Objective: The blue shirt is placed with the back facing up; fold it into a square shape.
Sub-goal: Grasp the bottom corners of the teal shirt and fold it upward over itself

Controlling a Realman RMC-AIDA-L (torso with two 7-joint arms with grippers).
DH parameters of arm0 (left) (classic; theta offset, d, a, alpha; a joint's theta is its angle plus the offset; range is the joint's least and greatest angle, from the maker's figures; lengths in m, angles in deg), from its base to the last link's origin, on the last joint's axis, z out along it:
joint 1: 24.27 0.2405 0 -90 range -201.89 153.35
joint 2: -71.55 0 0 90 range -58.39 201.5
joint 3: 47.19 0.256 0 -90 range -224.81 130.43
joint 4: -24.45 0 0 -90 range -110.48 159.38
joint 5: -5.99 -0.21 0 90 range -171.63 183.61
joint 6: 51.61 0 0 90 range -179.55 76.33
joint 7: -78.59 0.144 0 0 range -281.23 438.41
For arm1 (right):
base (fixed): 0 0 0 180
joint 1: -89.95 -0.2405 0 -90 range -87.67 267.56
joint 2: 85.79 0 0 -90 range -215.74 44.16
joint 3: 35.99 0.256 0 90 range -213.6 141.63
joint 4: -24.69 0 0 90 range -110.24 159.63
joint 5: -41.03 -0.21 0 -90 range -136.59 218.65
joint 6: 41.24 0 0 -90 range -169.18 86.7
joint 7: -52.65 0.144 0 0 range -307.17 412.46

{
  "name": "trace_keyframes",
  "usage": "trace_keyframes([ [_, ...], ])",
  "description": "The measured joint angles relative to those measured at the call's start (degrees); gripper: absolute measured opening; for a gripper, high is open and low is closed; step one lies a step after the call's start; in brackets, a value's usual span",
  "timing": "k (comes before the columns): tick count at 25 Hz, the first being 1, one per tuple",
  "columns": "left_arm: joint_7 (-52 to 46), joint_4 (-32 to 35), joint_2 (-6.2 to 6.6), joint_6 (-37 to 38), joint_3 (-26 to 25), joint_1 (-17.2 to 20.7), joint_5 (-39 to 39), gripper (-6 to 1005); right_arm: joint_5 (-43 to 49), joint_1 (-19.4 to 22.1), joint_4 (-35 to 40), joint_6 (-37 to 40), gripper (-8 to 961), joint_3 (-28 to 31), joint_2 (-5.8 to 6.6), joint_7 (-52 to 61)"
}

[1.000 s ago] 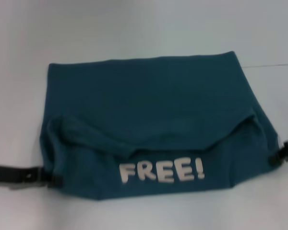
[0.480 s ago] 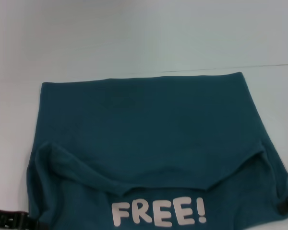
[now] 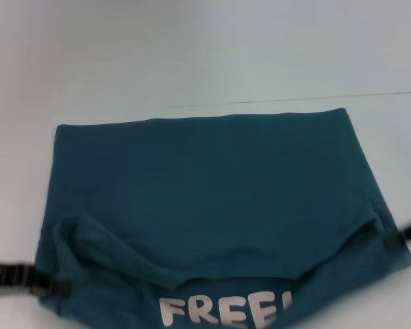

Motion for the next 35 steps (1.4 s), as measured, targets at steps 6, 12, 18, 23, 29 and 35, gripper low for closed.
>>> trace_keyframes([
  [6, -3.35, -5.47, 2.49, -3.75, -2.57, -6.20, 0.33, 40, -0.34, -3.20, -0.09, -6.93, 60, 3.14, 0.23, 1.21],
  [12, -5.59, -6.10, 3.82, -6.11, -3.64, -9.29, 0.41, 41, -3.30, -4.19, 0.16, -11.84, 61, 5.40, 0.24, 2.90],
  [18, -7.75, -6.19, 4.55, -9.93, -4.87, -11.87, 1.47, 42, -6.83, -3.75, 0.42, -18.04, 63, 6.47, 0.45, 5.79],
  [23, -10.77, -6.55, 4.53, -15.60, -4.22, -14.21, 1.46, 43, -8.72, -3.41, -0.06, -24.33, 64, 6.34, 0.10, 7.67],
  [29, -12.81, -9.39, 4.26, -24.42, -0.44, -15.84, 0.85, 44, -8.14, -4.02, -4.47, -32.91, 66, 3.92, -0.64, 8.03],
  [35, -14.07, -9.28, 4.04, -29.77, 0.50, -16.05, 1.06, 45, -8.60, -4.45, -5.90, -40.59, 68, 3.34, -1.93, 8.09],
])
